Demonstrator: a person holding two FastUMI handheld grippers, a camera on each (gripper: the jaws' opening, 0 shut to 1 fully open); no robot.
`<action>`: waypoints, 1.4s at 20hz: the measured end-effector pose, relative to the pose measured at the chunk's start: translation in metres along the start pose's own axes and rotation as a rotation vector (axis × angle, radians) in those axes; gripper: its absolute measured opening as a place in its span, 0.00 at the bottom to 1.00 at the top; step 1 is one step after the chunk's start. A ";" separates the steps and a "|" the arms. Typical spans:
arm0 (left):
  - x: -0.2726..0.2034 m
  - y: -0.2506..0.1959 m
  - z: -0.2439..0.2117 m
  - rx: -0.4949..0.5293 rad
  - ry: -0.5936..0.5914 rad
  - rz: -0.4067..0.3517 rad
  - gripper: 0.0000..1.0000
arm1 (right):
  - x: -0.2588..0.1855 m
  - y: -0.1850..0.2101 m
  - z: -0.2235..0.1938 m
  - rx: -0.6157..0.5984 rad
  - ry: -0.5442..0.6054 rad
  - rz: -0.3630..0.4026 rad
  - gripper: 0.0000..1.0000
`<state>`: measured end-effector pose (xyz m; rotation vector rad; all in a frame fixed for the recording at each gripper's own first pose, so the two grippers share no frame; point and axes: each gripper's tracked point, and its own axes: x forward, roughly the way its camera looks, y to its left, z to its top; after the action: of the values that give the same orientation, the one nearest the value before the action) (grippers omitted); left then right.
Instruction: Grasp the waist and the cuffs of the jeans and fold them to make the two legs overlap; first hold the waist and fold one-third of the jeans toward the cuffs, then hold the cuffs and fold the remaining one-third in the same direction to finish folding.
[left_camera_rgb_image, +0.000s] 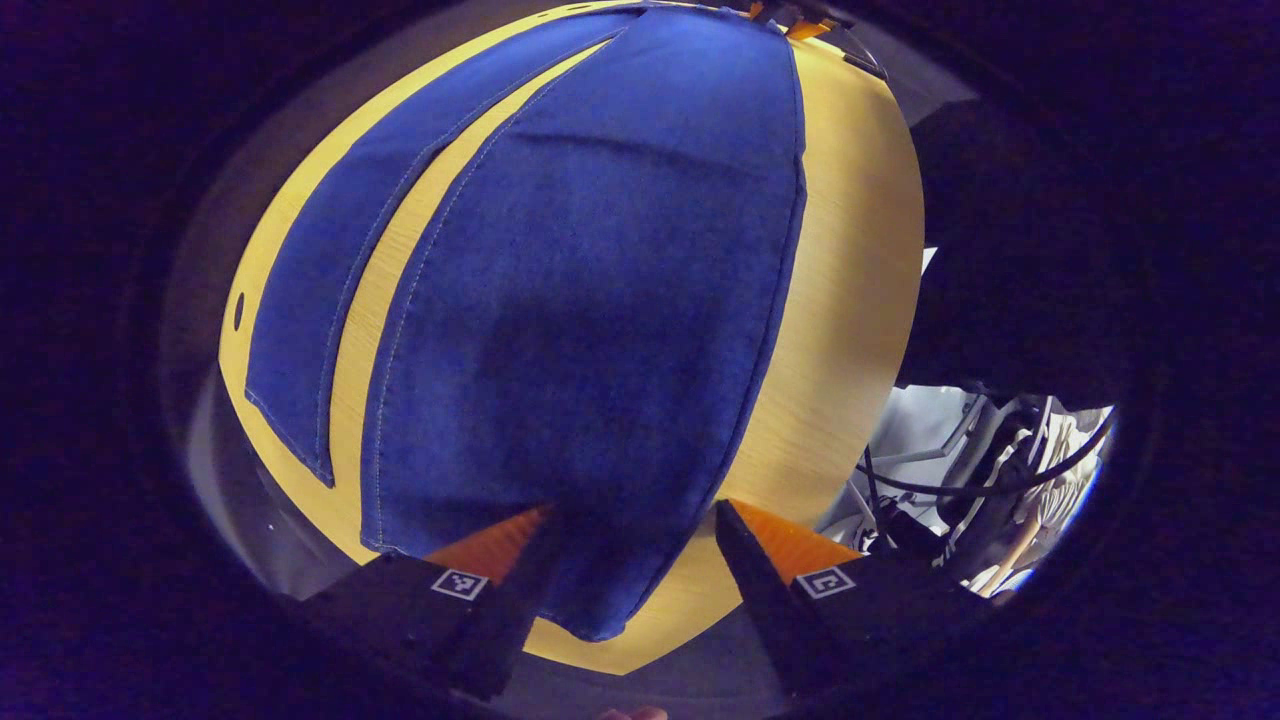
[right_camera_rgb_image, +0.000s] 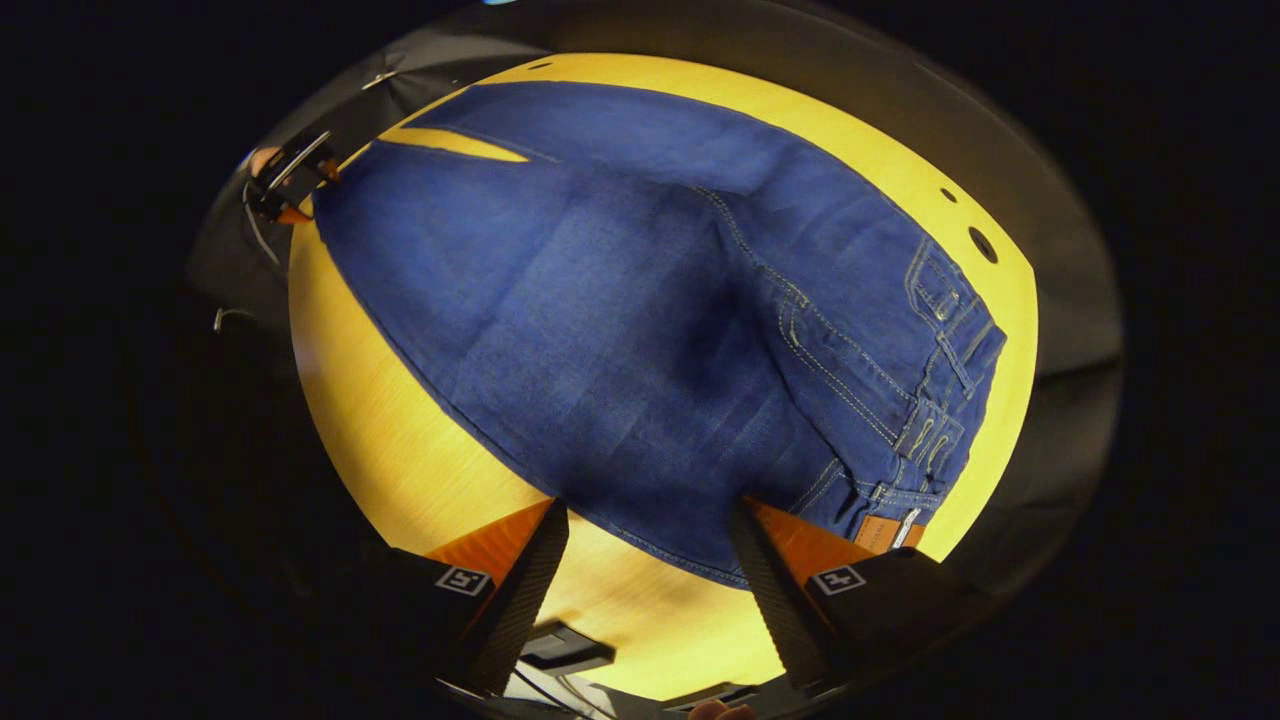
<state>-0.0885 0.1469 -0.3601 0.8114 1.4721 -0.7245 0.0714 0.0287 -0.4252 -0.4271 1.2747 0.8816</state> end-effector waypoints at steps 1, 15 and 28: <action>0.000 0.000 0.001 -0.002 -0.001 0.000 0.97 | 0.007 0.000 -0.004 -0.013 0.026 -0.002 0.97; -0.001 0.006 0.016 -0.065 -0.093 0.016 0.71 | 0.013 -0.021 0.004 0.007 0.101 -0.098 0.21; -0.049 0.066 0.032 -0.305 -0.252 0.121 0.06 | -0.033 -0.022 0.036 0.245 -0.146 -0.092 0.05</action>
<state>-0.0158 0.1542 -0.3114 0.5479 1.2558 -0.4764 0.1096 0.0300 -0.3877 -0.2211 1.2009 0.6576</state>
